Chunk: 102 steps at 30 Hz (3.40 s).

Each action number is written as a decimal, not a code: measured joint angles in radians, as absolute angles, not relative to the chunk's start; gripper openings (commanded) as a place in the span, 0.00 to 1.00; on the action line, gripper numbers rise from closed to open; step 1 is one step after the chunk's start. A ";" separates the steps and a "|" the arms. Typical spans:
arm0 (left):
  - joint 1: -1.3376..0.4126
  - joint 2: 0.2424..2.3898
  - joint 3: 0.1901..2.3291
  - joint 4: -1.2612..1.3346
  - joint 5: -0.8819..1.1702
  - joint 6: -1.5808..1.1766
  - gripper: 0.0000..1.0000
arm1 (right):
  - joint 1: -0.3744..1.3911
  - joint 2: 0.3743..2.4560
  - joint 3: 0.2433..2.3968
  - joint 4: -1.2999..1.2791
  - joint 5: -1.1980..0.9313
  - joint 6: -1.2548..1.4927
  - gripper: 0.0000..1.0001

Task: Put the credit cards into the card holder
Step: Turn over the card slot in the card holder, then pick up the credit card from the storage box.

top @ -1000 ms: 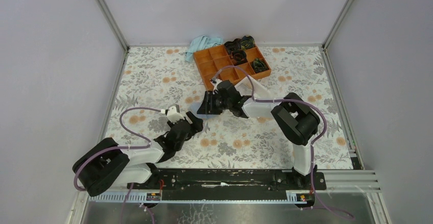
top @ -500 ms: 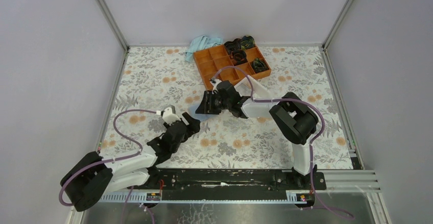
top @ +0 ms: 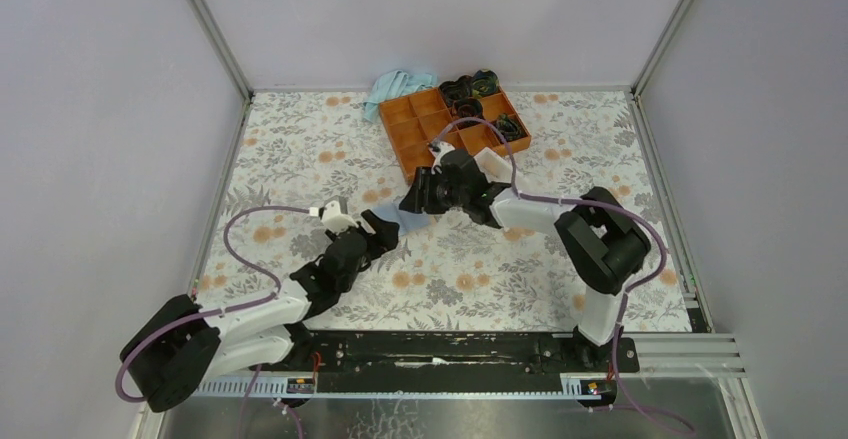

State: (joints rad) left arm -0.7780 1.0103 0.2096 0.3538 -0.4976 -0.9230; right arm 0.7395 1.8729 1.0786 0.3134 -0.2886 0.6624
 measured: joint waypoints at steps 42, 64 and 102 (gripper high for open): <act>-0.596 1.383 0.364 0.524 -0.268 -0.953 0.84 | 0.435 1.789 1.316 -0.220 0.044 0.152 0.69; -0.580 1.404 0.364 0.566 -0.241 -0.960 0.84 | 0.367 1.883 1.342 -0.199 -0.170 0.128 0.63; -0.569 1.419 0.348 0.584 -0.221 -0.972 0.83 | 0.352 1.855 1.326 -0.175 -0.192 0.154 0.25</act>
State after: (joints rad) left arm -0.5694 1.4185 0.3485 0.5838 -0.2211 -0.9718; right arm 0.3523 1.8549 1.3258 -0.1745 -0.1921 0.1539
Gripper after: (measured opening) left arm 0.836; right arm 0.260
